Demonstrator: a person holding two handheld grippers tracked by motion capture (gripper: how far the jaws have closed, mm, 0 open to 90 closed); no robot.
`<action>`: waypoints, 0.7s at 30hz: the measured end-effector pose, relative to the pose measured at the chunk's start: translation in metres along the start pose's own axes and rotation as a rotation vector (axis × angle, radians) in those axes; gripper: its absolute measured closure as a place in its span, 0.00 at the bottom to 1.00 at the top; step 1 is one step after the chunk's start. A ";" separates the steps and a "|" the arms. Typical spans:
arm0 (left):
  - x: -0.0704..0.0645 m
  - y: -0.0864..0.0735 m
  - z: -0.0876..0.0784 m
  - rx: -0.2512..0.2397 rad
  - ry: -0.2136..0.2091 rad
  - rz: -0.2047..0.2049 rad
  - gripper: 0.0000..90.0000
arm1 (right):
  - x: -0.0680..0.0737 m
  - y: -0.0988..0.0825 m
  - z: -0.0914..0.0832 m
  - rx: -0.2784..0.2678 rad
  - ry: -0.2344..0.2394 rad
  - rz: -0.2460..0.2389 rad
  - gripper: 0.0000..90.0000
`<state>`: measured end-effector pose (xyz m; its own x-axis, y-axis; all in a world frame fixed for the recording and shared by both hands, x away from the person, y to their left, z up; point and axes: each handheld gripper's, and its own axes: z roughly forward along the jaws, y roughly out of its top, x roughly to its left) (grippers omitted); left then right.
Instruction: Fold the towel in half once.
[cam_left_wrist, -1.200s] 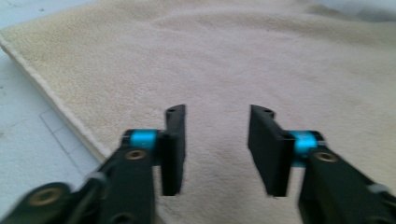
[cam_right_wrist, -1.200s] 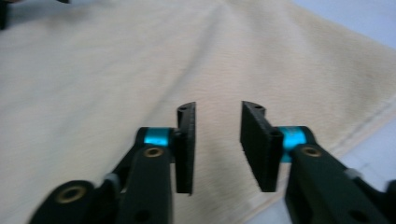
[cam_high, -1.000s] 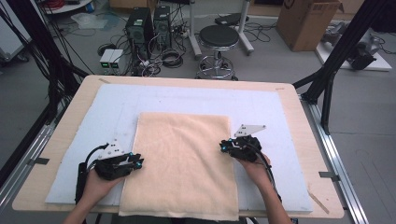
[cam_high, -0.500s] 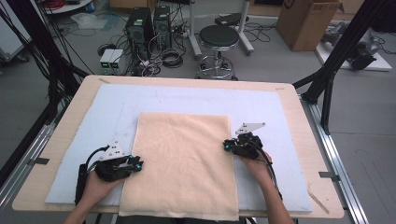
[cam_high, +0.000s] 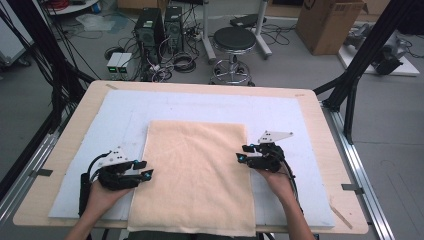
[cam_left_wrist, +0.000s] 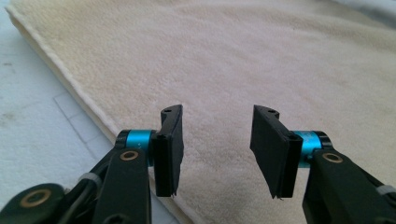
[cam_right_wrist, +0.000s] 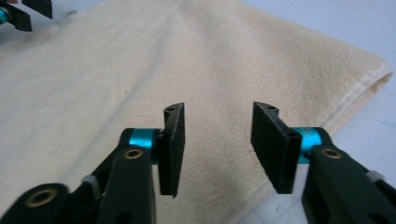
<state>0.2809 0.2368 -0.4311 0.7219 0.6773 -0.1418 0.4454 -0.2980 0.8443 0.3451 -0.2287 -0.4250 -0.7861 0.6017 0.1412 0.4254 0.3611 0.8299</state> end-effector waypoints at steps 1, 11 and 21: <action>0.001 0.001 -0.001 -0.001 0.002 -0.006 0.58 | 0.001 0.000 -0.001 -0.002 -0.005 0.003 0.54; 0.009 0.018 -0.001 -0.035 0.030 -0.027 0.50 | 0.009 0.016 -0.012 -0.014 -0.026 0.002 0.35; 0.012 0.032 0.004 -0.035 0.012 -0.006 0.51 | 0.012 0.033 -0.010 -0.003 0.002 -0.039 0.33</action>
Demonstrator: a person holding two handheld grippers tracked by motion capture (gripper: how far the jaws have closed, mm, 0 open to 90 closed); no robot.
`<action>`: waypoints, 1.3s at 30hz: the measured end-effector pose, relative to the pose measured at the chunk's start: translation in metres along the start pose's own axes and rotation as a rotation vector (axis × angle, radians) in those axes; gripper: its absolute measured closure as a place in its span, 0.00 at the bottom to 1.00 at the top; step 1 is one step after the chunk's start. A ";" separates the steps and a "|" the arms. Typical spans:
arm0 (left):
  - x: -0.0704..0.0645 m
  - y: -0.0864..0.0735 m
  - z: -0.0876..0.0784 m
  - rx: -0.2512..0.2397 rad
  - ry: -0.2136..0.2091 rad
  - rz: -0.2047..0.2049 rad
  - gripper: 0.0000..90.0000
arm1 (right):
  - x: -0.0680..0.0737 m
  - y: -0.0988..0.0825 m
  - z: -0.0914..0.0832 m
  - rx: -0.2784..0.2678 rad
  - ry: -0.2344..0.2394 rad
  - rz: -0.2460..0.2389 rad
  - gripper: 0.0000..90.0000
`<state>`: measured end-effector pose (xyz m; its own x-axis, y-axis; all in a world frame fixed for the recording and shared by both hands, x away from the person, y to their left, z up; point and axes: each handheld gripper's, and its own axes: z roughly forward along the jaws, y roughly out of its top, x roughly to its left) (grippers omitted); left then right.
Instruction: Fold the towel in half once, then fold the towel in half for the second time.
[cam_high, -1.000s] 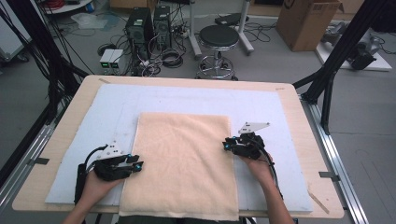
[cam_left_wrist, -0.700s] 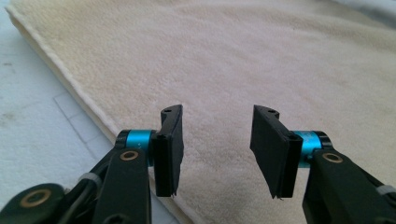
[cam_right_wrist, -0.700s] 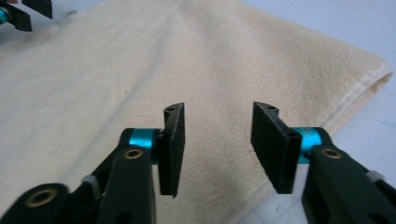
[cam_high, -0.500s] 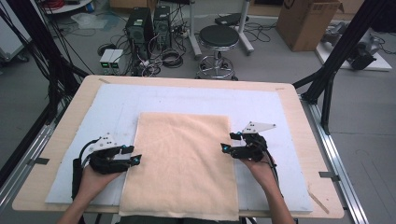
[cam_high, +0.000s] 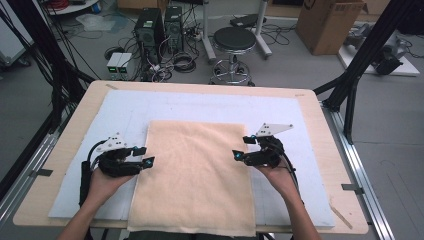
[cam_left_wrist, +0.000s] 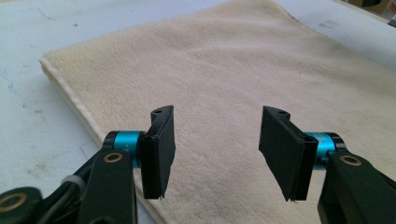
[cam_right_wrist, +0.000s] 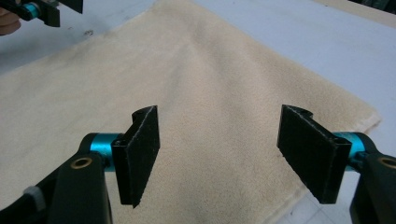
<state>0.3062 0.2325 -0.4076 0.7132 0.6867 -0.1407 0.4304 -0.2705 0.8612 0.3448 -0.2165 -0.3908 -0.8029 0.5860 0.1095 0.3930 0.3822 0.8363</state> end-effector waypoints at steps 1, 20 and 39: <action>0.001 0.002 0.001 0.009 -0.001 0.003 0.51 | 0.000 0.001 0.001 0.006 0.001 -0.002 0.33; 0.045 0.060 0.020 -0.044 0.074 -0.043 0.51 | -0.037 0.039 0.016 0.011 -0.026 0.017 0.33; 0.091 0.064 0.073 0.025 0.180 -0.127 0.48 | -0.086 0.043 0.051 0.091 -0.137 0.086 0.35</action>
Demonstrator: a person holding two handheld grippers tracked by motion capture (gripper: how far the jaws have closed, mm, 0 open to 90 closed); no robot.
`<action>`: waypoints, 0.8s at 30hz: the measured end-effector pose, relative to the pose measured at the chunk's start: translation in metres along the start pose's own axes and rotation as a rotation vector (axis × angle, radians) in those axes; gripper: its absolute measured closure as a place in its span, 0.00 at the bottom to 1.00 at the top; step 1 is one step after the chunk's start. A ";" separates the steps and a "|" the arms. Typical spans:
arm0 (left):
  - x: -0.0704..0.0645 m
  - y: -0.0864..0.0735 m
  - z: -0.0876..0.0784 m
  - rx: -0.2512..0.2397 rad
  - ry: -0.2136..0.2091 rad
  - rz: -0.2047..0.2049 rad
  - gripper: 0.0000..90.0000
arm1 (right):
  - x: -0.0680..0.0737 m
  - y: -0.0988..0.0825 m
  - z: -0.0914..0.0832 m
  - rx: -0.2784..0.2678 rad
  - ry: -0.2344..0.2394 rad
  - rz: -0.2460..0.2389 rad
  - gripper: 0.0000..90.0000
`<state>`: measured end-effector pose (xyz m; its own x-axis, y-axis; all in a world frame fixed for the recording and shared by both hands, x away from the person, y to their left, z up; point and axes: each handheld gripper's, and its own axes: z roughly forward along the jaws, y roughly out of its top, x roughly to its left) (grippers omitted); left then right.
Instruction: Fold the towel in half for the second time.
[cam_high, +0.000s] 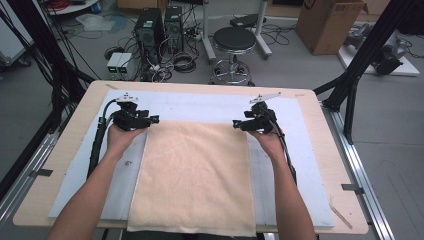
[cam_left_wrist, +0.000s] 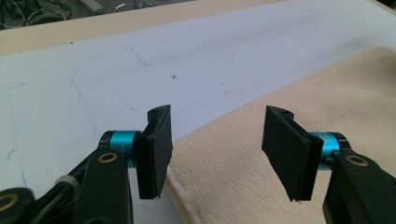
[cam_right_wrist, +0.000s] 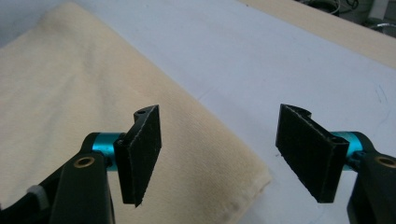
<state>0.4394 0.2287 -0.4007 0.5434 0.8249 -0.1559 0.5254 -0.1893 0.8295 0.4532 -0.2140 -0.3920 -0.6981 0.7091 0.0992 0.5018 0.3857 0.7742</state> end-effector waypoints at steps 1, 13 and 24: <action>0.001 -0.001 0.002 0.005 -0.004 -0.010 0.48 | -0.002 -0.002 0.002 0.007 -0.001 0.002 0.36; 0.017 -0.019 0.022 0.071 0.014 -0.094 0.48 | -0.014 -0.018 0.023 0.071 -0.014 0.041 0.43; 0.017 -0.025 0.030 0.128 -0.010 -0.098 0.69 | -0.017 -0.025 0.036 0.129 0.010 0.065 0.64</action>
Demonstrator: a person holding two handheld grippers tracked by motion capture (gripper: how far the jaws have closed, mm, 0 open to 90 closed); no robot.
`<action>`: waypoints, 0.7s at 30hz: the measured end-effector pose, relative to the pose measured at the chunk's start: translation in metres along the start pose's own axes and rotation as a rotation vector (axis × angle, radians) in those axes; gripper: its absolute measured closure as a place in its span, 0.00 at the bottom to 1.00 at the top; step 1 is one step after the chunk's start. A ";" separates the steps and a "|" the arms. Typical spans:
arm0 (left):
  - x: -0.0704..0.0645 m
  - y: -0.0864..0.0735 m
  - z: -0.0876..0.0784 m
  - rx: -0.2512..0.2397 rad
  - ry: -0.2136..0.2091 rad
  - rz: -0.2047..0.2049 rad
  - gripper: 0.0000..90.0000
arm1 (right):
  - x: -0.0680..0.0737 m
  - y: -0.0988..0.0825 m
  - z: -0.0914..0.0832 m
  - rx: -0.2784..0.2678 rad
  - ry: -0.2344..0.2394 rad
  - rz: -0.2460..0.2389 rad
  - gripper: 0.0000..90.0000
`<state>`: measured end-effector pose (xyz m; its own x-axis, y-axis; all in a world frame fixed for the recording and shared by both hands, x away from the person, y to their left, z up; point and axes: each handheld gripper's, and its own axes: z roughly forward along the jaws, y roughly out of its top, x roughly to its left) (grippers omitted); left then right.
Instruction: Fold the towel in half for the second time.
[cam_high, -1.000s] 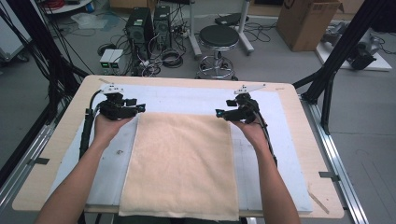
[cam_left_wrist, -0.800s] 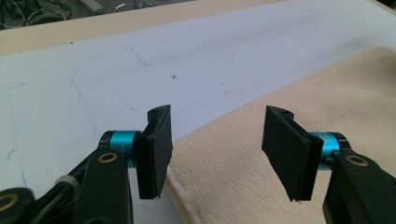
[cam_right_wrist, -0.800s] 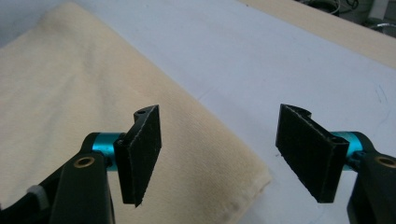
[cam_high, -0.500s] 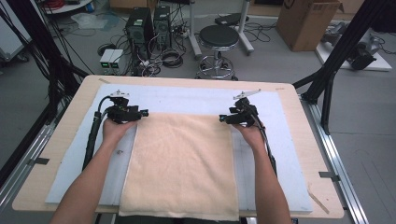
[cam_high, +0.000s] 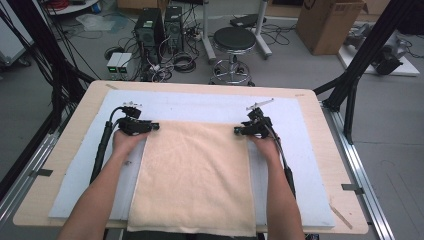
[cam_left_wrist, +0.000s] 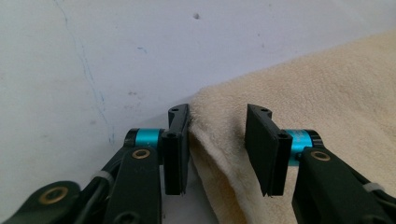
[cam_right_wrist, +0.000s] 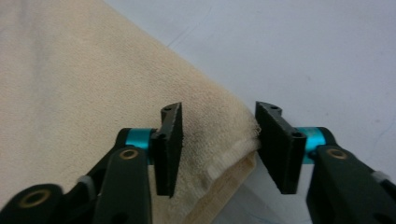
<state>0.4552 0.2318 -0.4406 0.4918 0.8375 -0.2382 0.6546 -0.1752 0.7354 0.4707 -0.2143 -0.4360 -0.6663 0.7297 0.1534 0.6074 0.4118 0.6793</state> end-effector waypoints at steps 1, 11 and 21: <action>0.000 0.000 0.000 0.002 -0.009 -0.001 0.72 | 0.000 0.000 0.001 0.000 0.004 -0.003 0.66; -0.004 0.003 -0.004 -0.015 -0.002 0.014 0.89 | 0.010 0.008 -0.002 0.030 0.033 -0.048 0.88; 0.004 0.020 -0.025 -0.132 0.034 -0.021 0.91 | 0.014 0.036 -0.023 -0.103 0.023 -0.052 0.90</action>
<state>0.4558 0.2451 -0.4113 0.4576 0.8578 -0.2339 0.5822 -0.0902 0.8080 0.4732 -0.2013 -0.3927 -0.7062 0.6956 0.1322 0.5249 0.3890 0.7570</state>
